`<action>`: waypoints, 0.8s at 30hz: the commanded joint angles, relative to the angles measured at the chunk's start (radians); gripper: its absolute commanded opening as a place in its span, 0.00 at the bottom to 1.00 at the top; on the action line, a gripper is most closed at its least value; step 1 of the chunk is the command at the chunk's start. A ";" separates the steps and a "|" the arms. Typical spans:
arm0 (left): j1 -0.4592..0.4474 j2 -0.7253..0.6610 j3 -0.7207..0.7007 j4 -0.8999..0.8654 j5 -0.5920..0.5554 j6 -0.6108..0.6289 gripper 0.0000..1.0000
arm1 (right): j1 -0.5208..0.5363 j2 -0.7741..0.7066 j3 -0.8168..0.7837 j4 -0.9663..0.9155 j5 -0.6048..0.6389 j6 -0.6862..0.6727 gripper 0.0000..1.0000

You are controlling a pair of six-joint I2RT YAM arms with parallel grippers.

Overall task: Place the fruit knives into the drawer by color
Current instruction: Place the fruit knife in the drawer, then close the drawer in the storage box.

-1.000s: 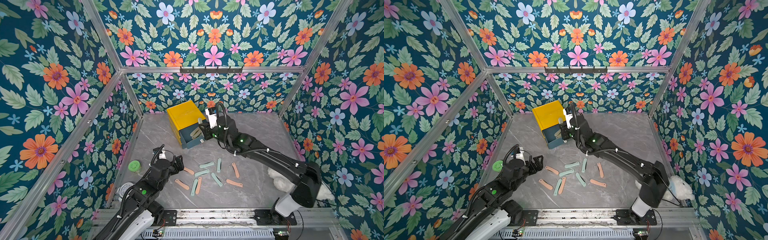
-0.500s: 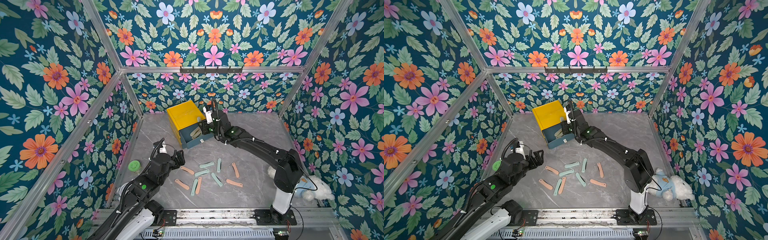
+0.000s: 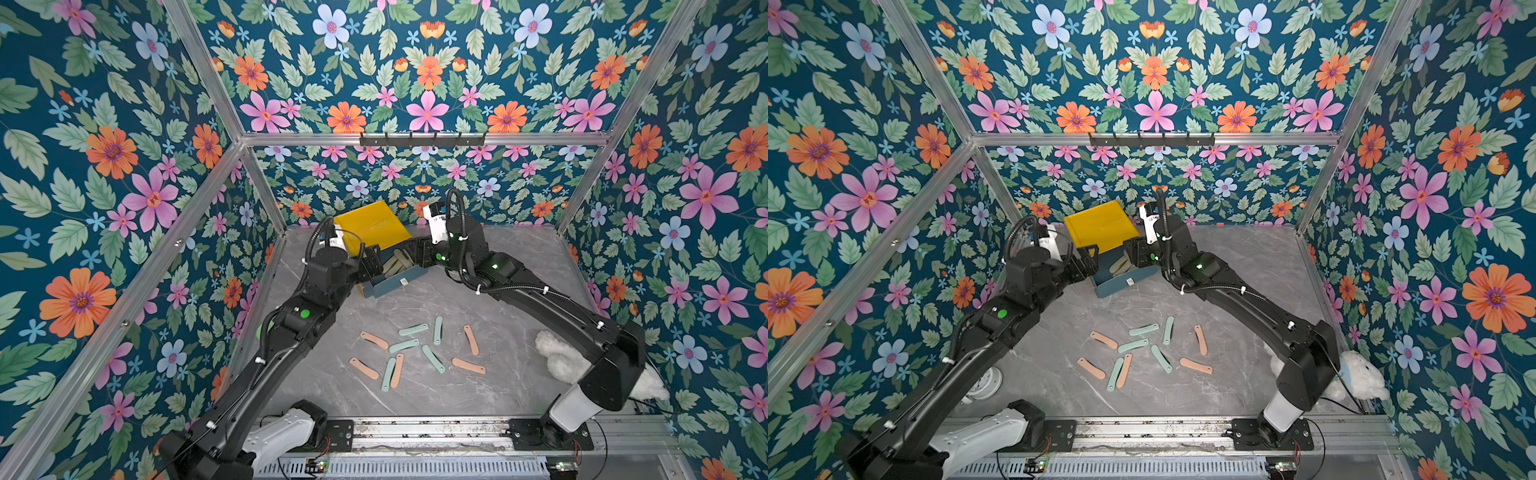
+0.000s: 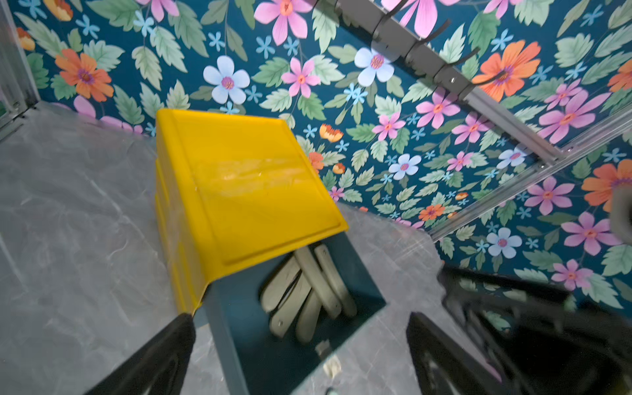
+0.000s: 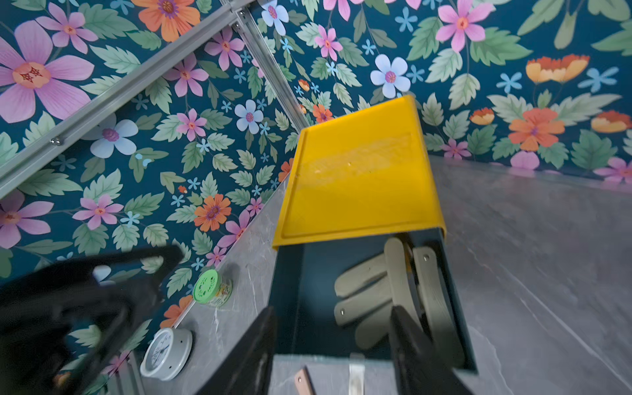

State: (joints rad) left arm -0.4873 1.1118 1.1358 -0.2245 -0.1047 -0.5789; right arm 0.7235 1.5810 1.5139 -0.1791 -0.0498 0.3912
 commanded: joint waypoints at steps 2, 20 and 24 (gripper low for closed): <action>0.058 0.132 0.080 0.161 0.179 0.005 0.99 | 0.000 -0.086 -0.120 -0.012 -0.022 0.124 0.56; 0.149 0.470 0.196 0.187 0.273 -0.015 0.99 | -0.046 0.024 -0.211 0.020 -0.049 0.301 0.59; 0.151 0.483 0.190 0.186 0.279 -0.016 0.99 | -0.056 0.120 -0.141 0.018 -0.051 0.288 0.59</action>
State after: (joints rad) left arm -0.3378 1.5890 1.3281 -0.0380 0.1608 -0.5953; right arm 0.6727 1.6581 1.3457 -0.1848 -0.0952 0.6765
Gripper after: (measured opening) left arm 0.992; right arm 0.591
